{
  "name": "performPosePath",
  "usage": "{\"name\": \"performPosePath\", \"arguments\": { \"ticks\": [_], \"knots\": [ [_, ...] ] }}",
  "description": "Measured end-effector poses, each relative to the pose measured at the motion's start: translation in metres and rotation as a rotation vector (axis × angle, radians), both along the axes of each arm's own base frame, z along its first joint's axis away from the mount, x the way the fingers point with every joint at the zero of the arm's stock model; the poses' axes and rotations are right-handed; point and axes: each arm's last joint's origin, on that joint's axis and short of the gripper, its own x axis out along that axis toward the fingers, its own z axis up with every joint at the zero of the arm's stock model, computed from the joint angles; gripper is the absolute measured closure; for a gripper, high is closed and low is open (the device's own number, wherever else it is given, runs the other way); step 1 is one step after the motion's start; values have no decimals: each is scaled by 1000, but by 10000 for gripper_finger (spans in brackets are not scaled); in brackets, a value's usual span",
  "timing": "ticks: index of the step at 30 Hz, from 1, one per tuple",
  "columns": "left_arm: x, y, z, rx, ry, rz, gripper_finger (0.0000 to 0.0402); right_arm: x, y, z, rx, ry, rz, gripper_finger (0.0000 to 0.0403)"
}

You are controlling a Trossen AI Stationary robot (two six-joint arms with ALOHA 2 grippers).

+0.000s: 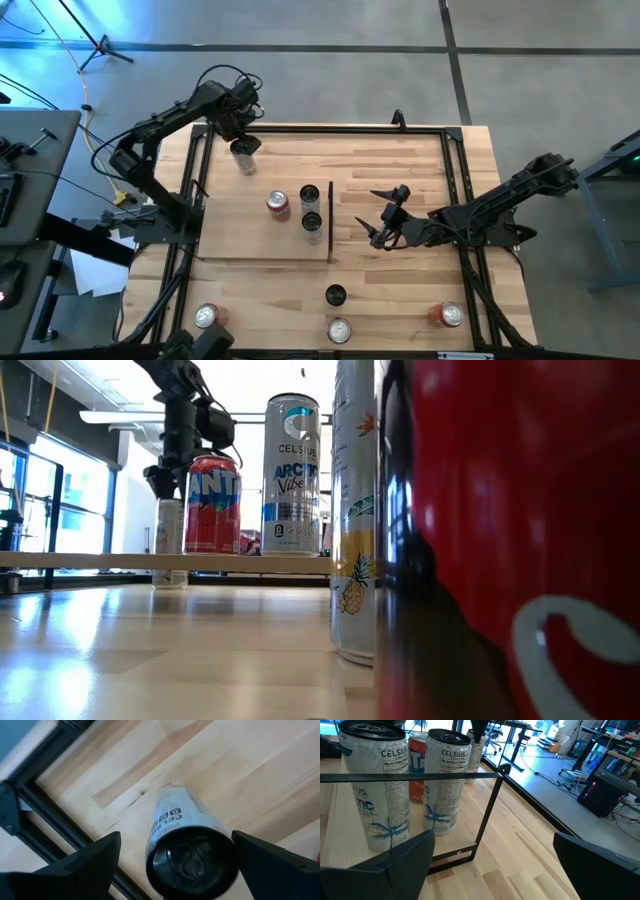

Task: Place canned beverage on shelf
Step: Put the top white yellow soda can on the shelf

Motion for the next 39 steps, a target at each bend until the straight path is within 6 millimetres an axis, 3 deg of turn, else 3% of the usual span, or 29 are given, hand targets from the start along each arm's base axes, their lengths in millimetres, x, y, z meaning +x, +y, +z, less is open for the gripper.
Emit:
{"name": "performPosePath", "arguments": {
  "ticks": [9,22,28,34,39],
  "knots": [
    [1,5,-9,-29,19,19,59,0,0,0,0,0,0,9],
    [-3,1,-8,-69,65,45,164,0,0,0,0,0,0,9],
    [-5,-2,-5,-75,66,61,183,0,0,0,0,0,0,9],
    [-13,-15,20,-79,-6,72,185,0,0,0,0,0,0,9],
    [-27,-44,48,-81,-55,121,186,0,0,0,0,1,0,9]
  ]
}}
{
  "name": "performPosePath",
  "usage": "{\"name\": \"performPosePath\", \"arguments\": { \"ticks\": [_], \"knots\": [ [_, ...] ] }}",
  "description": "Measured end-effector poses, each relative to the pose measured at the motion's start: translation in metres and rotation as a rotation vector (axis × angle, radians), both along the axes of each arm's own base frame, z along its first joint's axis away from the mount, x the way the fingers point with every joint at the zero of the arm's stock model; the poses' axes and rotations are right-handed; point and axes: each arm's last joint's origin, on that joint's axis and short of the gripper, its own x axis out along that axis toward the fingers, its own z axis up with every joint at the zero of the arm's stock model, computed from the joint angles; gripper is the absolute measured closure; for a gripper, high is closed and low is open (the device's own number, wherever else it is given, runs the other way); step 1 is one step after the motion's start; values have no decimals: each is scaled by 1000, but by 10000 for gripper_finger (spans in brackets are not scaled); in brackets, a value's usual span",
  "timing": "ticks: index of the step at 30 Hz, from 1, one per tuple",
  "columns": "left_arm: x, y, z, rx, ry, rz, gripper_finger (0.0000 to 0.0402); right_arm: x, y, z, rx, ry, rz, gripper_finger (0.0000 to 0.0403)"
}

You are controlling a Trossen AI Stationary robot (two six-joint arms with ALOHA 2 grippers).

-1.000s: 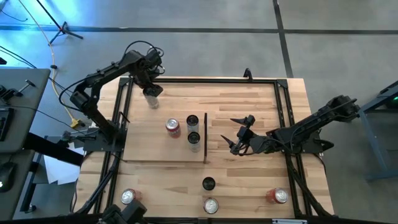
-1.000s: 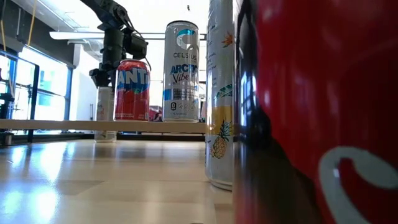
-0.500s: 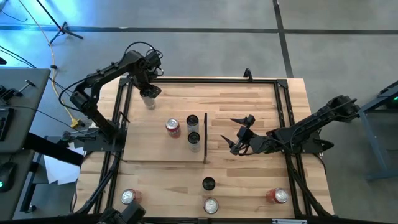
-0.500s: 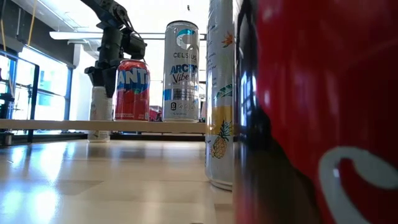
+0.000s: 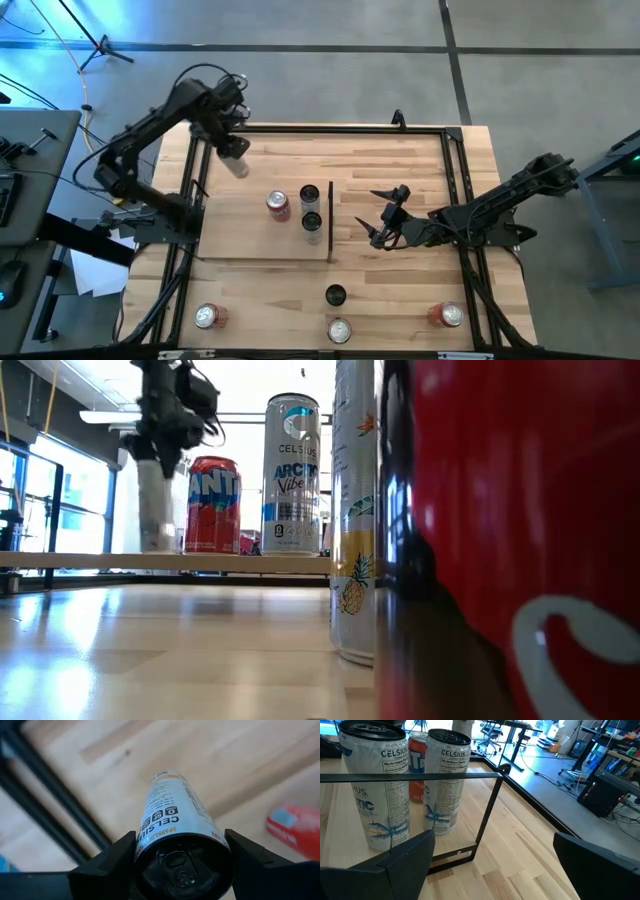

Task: Place canned beverage on shelf
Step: Put the top white yellow soda can on the shelf

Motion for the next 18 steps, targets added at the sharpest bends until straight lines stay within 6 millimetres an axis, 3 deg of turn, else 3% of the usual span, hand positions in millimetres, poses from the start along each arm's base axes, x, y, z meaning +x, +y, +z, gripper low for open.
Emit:
{"name": "performPosePath", "arguments": {
  "ticks": [9,14,18],
  "knots": [
    [-23,-69,42,82,-142,95,187,0,0,0,0,0,0,9],
    [-34,-95,54,75,-246,144,185,0,0,0,0,0,0,9],
    [-37,-109,52,20,-279,167,185,0,0,0,0,-1,0,9]
  ]
}}
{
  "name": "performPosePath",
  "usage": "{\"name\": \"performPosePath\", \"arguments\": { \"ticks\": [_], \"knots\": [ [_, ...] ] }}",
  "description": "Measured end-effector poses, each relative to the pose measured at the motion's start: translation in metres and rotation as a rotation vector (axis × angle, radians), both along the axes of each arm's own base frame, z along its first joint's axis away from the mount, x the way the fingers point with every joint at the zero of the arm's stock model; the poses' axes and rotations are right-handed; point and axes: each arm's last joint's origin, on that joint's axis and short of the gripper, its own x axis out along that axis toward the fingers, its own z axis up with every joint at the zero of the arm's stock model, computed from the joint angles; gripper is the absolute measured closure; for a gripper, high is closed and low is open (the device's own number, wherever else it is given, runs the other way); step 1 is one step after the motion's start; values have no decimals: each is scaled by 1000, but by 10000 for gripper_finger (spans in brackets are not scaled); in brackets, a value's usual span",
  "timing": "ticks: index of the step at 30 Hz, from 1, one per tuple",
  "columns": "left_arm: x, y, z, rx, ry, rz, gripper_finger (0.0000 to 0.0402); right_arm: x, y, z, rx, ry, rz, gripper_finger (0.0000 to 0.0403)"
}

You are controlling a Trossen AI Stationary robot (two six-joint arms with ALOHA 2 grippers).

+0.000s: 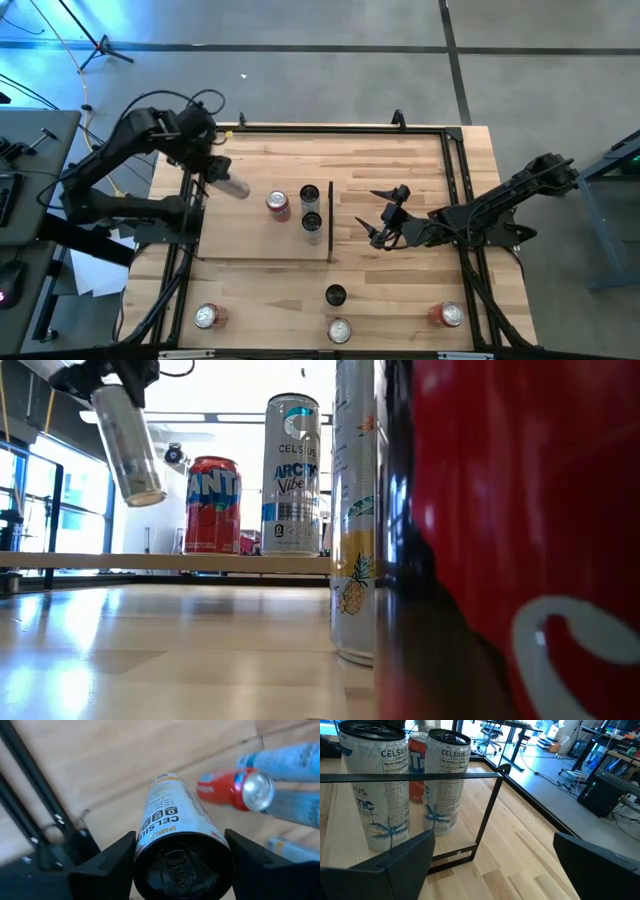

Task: Place canned beverage on shelf
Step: Put the top white yellow soda can on the shelf

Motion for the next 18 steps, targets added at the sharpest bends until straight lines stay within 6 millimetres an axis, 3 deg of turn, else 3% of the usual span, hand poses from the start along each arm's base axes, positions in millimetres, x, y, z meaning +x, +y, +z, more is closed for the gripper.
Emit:
{"name": "performPosePath", "arguments": {
  "ticks": [7,18],
  "knots": [
    [7,-16,-19,-89,49,-16,184,0,0,0,0,0,0,9],
    [12,-26,-39,-80,154,40,183,0,0,0,0,0,0,9]
  ]
}}
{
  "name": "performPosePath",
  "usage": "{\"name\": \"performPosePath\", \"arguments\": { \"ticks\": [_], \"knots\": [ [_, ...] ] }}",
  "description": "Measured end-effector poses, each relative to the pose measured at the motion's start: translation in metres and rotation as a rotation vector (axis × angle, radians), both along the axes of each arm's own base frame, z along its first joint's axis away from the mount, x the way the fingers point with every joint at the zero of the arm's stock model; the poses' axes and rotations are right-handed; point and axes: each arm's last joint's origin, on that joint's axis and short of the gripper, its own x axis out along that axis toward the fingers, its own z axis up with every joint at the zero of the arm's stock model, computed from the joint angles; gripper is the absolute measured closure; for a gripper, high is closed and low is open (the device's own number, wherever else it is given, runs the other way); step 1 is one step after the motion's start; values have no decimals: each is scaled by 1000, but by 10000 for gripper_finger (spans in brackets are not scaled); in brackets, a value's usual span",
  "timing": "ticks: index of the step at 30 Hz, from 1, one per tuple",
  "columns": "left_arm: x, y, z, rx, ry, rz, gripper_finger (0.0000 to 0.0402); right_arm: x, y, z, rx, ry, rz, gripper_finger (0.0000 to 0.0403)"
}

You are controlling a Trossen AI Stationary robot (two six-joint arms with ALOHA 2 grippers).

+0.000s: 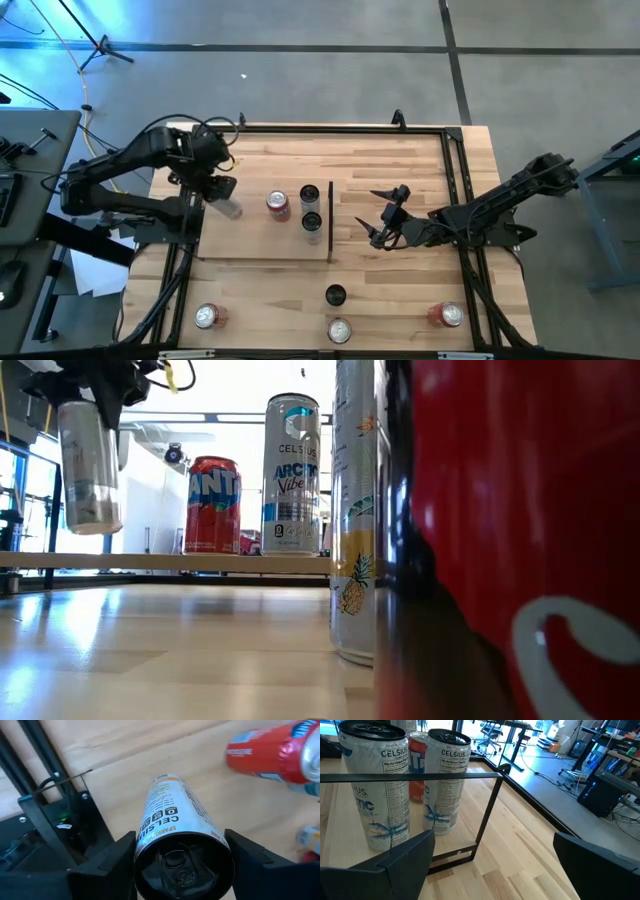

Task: Place canned beverage on shelf
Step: Put the top white yellow soda can on the shelf

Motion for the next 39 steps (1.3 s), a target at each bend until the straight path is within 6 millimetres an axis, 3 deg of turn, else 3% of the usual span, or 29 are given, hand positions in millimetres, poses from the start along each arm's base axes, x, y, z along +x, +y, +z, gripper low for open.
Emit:
{"name": "performPosePath", "arguments": {
  "ticks": [12,28,39],
  "knots": [
    [0,0,-18,28,90,45,183,0,0,0,0,0,0,9],
    [0,2,-19,81,112,44,183,0,0,0,0,0,0,9],
    [-1,1,-31,56,151,23,183,0,0,0,0,0,0,9]
  ]
}}
